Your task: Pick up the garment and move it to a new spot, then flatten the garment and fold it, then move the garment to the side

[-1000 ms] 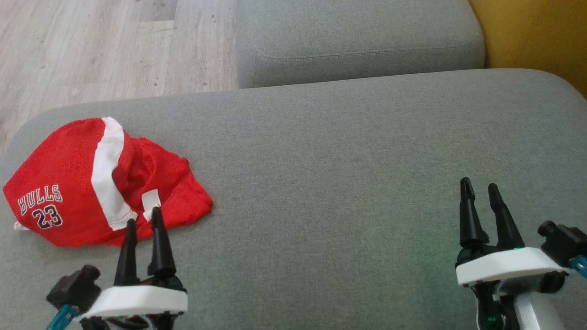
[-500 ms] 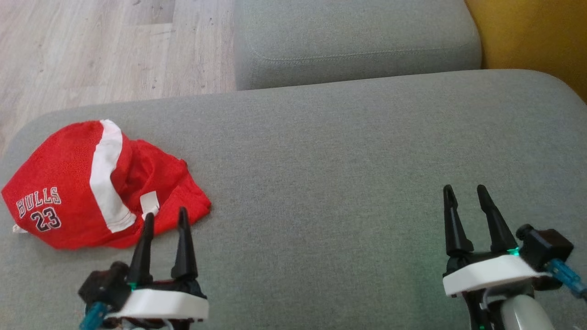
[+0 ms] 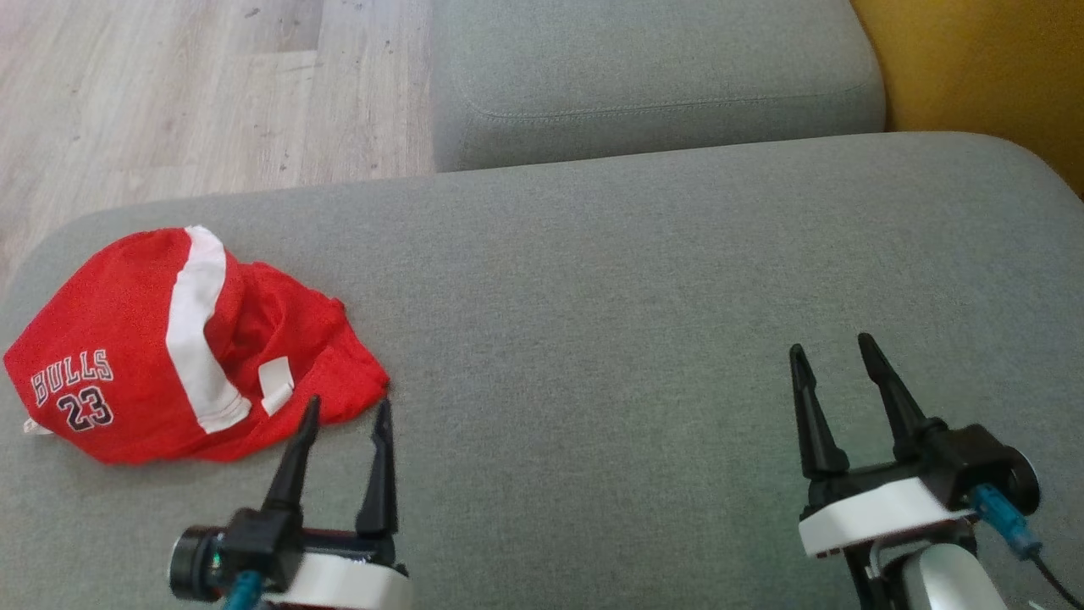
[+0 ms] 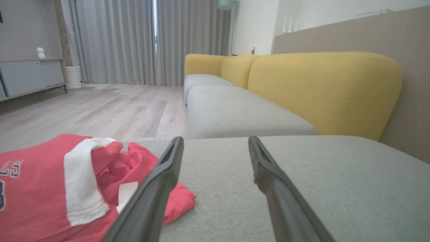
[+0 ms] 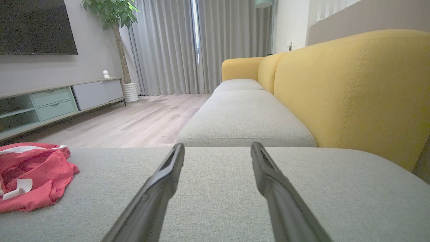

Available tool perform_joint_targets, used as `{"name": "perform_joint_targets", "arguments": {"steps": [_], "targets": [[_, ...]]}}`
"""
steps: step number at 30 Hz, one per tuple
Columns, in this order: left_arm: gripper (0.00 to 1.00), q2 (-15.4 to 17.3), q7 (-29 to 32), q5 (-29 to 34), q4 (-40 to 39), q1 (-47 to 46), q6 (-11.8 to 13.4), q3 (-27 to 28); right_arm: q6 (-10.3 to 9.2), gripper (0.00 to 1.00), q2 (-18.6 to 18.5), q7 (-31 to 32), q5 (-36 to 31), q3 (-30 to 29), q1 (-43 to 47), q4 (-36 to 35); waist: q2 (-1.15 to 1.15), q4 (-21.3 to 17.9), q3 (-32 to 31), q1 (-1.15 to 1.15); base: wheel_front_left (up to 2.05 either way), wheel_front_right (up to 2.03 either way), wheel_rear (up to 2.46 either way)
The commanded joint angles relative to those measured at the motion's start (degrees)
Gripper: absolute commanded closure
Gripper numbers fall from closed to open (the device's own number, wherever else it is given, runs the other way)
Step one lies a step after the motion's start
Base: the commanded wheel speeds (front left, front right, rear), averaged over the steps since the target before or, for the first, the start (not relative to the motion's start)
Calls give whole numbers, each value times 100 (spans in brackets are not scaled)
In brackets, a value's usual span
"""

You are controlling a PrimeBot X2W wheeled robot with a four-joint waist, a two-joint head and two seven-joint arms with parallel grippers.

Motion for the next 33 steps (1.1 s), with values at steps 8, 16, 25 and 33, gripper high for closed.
{"name": "perform_joint_targets", "arguments": {"steps": [8,16,25,33], "targets": [[0,107,-208,466,-260,-139,327,-149,40,0,-49,-214,-592,257,-180,-375,0,-7,-26,0,0,0,0],[0,-132,-328,124,-485,34,57,327,43,0,-51,-332,19,204,-65,-368,0,13,-26,0,0,0,0],[0,-270,-395,-395,-14,212,-530,679,44,0,-52,-400,716,68,46,306,0,19,-50,0,0,0,0],[0,-273,-395,-565,237,139,-567,612,44,0,-52,-400,945,113,-78,645,0,-16,-47,0,0,0,0]]}}
